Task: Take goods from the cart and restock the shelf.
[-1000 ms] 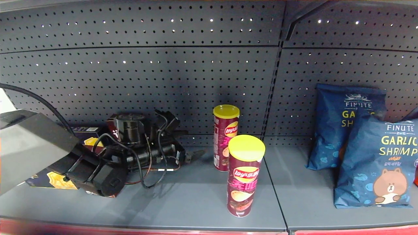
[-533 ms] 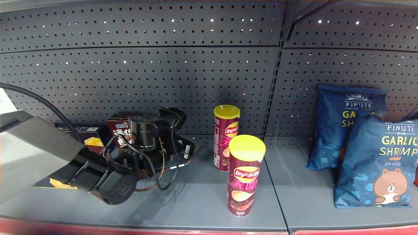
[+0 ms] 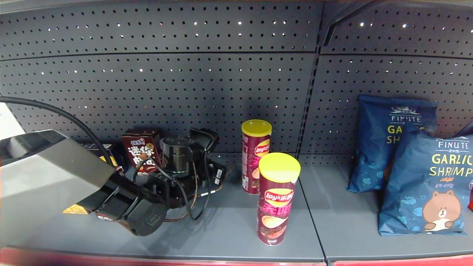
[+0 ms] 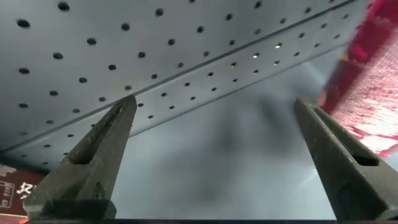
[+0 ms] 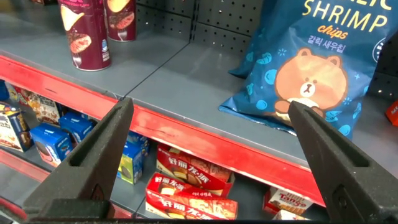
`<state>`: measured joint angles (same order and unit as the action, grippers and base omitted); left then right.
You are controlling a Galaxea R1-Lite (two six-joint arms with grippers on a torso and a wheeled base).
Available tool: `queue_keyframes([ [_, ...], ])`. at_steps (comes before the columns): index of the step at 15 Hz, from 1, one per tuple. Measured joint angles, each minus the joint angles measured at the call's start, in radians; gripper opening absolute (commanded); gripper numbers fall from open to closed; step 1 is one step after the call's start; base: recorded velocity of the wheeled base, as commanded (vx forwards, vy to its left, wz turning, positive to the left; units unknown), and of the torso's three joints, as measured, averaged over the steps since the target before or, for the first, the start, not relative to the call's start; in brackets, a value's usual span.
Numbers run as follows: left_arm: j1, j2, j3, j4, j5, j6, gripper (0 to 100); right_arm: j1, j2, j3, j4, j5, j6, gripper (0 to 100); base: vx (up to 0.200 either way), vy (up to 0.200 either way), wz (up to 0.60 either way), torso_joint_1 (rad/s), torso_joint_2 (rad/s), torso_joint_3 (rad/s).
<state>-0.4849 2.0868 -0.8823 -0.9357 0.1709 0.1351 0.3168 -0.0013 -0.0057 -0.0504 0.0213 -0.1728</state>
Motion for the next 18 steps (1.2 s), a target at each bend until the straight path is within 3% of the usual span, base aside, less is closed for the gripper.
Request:
queue_keyframes([
  [9, -0.029, 0.075, -0.103, 0.020, 0.000, 0.000, 100, 0.001, 0.000, 0.000, 0.000, 0.000, 0.000, 100, 0.000, 0.000, 0.00, 0.000, 0.00, 0.000],
  [18, -0.034, 0.086, -0.115, 0.020, 0.033, 0.000, 100, 0.001, 0.000, -0.002, 0.009, 0.000, 0.002, 100, 0.000, 0.000, 0.00, 0.000, 0.00, 0.000],
])
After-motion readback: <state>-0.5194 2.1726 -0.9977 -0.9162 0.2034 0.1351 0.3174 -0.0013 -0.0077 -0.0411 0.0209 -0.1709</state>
